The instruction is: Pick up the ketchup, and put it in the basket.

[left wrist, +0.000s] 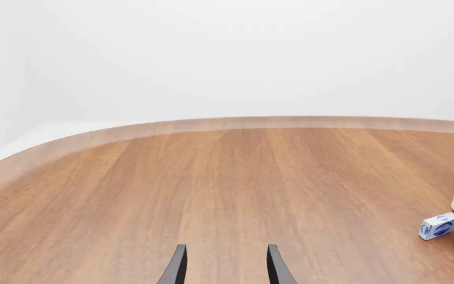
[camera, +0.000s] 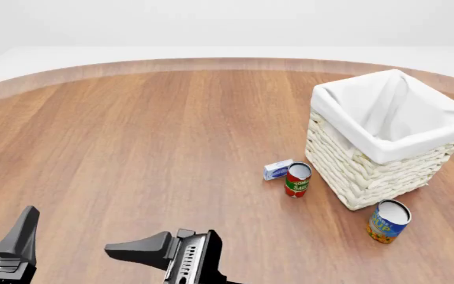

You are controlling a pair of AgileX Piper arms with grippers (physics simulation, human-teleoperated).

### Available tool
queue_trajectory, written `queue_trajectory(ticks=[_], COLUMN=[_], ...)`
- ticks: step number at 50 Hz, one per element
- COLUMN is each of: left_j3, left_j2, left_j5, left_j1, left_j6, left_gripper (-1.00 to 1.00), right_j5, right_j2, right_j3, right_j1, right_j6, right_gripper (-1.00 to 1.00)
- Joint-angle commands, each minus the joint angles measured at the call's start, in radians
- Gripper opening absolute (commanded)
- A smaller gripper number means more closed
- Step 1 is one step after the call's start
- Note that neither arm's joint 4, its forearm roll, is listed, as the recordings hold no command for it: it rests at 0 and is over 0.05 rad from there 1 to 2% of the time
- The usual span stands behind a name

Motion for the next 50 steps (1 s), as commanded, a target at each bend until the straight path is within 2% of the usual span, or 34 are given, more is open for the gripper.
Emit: queue_trajectory(ticks=[1, 7, 13, 14, 15, 19, 29, 34, 50], left_j3=[0.000, 0.000, 0.000, 0.000, 0.000, 0.000, 0.000, 0.000, 0.000], left_j2=[0.000, 0.000, 0.000, 0.000, 0.000, 0.000, 0.000, 0.000, 0.000], left_j5=[0.000, 0.000, 0.000, 0.000, 0.000, 0.000, 0.000, 0.000, 0.000], left_j1=[0.000, 0.000, 0.000, 0.000, 0.000, 0.000, 0.000, 0.000, 0.000], left_j6=[0.000, 0.000, 0.000, 0.000, 0.000, 0.000, 0.000, 0.000, 0.000], left_gripper=[1.00, 1.00, 1.00, 1.00, 1.00, 1.00, 1.00, 1.00, 1.00], right_j5=[0.006, 0.010, 0.016, 0.021, 0.023, 0.029, 0.061, 0.069, 0.100], right_j2=[0.052, 0.094, 0.112, 0.118, 0.122, 0.137, 0.172, 0.193, 0.262], right_j3=[-0.047, -0.078, -0.093, -0.099, -0.103, -0.114, -0.152, -0.167, -0.222], right_j1=[0.032, 0.016, 0.011, 0.011, 0.010, 0.022, 0.062, 0.064, 0.058], right_j6=[0.053, 0.102, 0.125, 0.155, 0.160, 0.154, 0.180, 0.200, 0.206], right_gripper=[1.00, 1.00, 1.00, 1.00, 1.00, 1.00, 1.00, 1.00, 1.00])
